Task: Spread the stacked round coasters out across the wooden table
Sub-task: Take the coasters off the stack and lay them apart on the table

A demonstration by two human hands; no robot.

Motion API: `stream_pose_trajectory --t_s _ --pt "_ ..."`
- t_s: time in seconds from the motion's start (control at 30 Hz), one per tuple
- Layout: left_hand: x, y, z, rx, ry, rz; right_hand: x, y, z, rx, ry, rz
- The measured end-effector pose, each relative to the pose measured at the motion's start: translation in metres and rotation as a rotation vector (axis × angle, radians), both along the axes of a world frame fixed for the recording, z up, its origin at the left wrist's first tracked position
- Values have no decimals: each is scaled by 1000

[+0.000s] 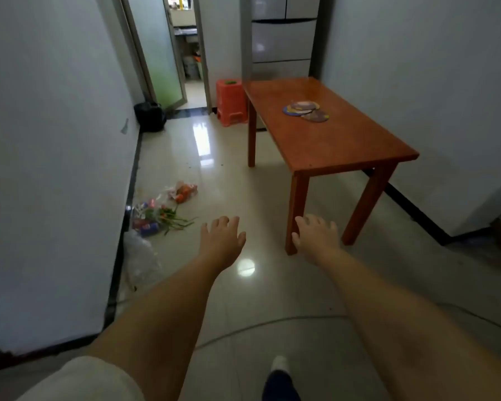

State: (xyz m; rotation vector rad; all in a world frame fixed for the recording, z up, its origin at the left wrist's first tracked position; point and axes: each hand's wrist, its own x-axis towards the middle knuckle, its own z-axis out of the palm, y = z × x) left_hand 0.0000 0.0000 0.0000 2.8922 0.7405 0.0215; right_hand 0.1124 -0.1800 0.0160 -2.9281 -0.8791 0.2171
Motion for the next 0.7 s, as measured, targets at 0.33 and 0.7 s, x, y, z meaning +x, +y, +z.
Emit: stream_pose_trajectory --t_s 0.33,0.7 --pt "219 122 6 -64 -64 78 232 116 4 -41 -61 10" --pt "407 289 0 -59 -44 63 423 287 -17 -67 -65 53"
